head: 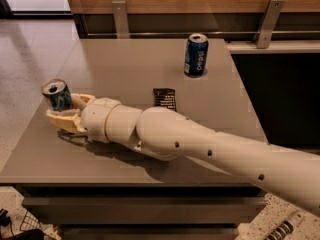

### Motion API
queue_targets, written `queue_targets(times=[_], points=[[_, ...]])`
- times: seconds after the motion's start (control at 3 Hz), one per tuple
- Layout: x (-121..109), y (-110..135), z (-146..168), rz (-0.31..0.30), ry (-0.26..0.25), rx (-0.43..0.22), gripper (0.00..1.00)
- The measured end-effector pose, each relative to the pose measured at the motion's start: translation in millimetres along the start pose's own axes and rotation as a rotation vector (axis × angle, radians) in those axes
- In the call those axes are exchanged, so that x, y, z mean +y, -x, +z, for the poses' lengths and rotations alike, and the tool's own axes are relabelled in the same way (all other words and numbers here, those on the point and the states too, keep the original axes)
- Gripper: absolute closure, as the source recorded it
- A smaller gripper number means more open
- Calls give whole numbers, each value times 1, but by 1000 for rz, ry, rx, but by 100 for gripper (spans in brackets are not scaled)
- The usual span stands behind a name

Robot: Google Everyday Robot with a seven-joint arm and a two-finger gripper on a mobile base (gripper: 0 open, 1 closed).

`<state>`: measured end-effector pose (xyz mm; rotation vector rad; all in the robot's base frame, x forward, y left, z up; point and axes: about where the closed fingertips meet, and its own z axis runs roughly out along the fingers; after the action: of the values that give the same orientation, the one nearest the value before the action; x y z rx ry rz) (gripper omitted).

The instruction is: Place redbull can upright

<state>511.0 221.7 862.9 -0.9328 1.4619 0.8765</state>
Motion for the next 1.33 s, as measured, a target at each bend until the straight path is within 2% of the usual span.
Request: queue_targets(times=[0.33,0.67,1.33], points=[[0,3,0,0,0,0,85],[0,3,0,0,0,0,61],[1,4,0,-1,2,0,1]])
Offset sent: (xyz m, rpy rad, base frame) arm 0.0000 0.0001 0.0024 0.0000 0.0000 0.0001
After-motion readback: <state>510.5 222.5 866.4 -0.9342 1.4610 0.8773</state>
